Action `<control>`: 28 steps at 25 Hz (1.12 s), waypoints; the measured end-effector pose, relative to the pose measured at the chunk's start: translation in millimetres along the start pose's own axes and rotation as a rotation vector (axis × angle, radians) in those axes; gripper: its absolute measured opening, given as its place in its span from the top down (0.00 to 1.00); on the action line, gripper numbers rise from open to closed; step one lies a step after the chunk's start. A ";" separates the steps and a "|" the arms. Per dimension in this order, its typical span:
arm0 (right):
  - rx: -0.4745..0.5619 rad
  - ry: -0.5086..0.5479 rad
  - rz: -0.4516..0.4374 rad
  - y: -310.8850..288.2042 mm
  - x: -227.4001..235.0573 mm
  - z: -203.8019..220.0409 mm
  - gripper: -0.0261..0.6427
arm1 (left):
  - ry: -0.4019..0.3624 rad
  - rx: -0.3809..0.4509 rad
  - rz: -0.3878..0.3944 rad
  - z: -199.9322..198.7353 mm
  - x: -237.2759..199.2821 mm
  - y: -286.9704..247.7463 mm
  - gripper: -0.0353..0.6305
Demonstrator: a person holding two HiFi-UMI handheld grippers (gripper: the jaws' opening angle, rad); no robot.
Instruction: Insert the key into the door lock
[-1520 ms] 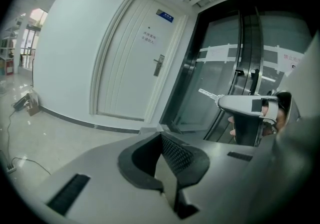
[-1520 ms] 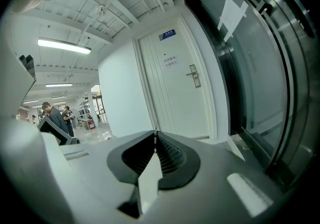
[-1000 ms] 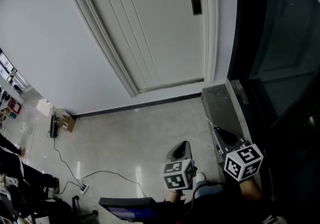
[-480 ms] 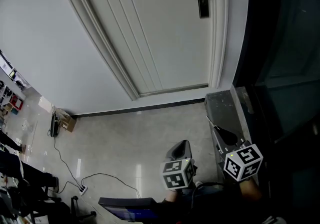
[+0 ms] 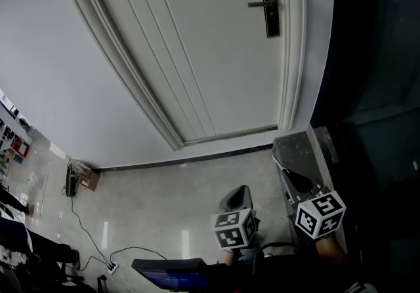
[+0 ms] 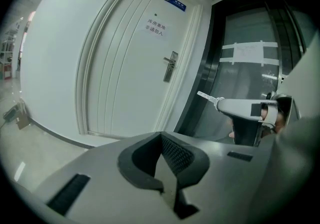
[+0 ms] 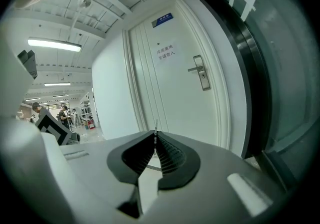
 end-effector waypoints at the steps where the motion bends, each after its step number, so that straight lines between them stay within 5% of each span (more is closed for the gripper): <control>1: 0.003 0.001 0.001 -11.1 -0.8 -4.8 0.94 | -0.005 0.006 0.001 -9.5 -7.5 -6.1 0.95; 18: 0.022 -0.003 0.061 -163.4 -5.3 -47.2 0.94 | -0.026 -0.008 0.022 -100.0 -119.3 -94.8 0.95; 28: 0.000 -0.013 0.054 -256.4 55.1 -72.8 0.94 | -0.001 -0.036 0.009 -139.0 -147.2 -192.3 0.95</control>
Point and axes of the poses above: the fingertips, and each gripper's own axes: y backward along the fingers, x to its right, z out of its underside, the point moved 8 cm from there along y, backward along the fingers, and after that the axes turned 12 degrees about z, right-handed, at the moved point
